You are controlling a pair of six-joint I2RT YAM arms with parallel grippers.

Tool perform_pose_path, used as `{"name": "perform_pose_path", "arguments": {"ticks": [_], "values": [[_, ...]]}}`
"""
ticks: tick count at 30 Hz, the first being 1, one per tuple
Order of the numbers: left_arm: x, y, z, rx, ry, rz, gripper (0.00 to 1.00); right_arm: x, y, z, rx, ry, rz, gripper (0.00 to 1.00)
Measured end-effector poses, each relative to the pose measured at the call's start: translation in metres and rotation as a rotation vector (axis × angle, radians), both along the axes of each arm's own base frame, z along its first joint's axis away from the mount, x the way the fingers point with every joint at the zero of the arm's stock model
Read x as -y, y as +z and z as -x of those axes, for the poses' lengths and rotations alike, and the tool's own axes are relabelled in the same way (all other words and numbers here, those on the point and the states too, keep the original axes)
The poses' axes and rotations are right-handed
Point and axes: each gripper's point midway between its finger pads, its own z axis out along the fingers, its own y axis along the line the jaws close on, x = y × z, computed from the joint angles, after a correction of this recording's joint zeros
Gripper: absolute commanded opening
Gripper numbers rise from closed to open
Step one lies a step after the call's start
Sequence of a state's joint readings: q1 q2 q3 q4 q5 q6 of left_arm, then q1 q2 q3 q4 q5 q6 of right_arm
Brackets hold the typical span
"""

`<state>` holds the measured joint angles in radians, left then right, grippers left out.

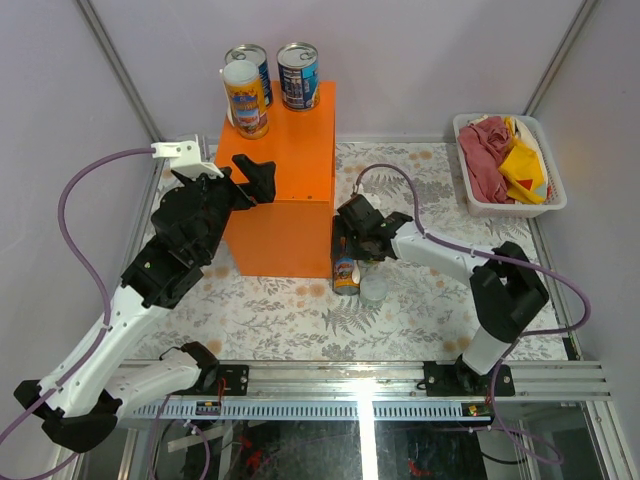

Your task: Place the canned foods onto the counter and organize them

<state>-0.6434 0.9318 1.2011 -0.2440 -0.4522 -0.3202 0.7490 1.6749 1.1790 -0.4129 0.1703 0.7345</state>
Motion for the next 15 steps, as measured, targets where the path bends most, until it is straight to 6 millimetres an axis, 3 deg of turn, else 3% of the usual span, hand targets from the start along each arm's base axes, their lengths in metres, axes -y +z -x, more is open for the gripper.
{"name": "perform_pose_path", "arguments": {"ticks": [8, 15], "values": [[0.000, 0.000, 0.000, 0.000, 0.000, -0.001, 1.00, 0.003, -0.035, -0.003, -0.059, -0.010, 0.049, 0.85], [-0.001, 0.001, 0.002, 0.004, 0.000, 0.002, 1.00, 0.003, -0.048, -0.008, -0.071, -0.020, 0.054, 0.72]]}}
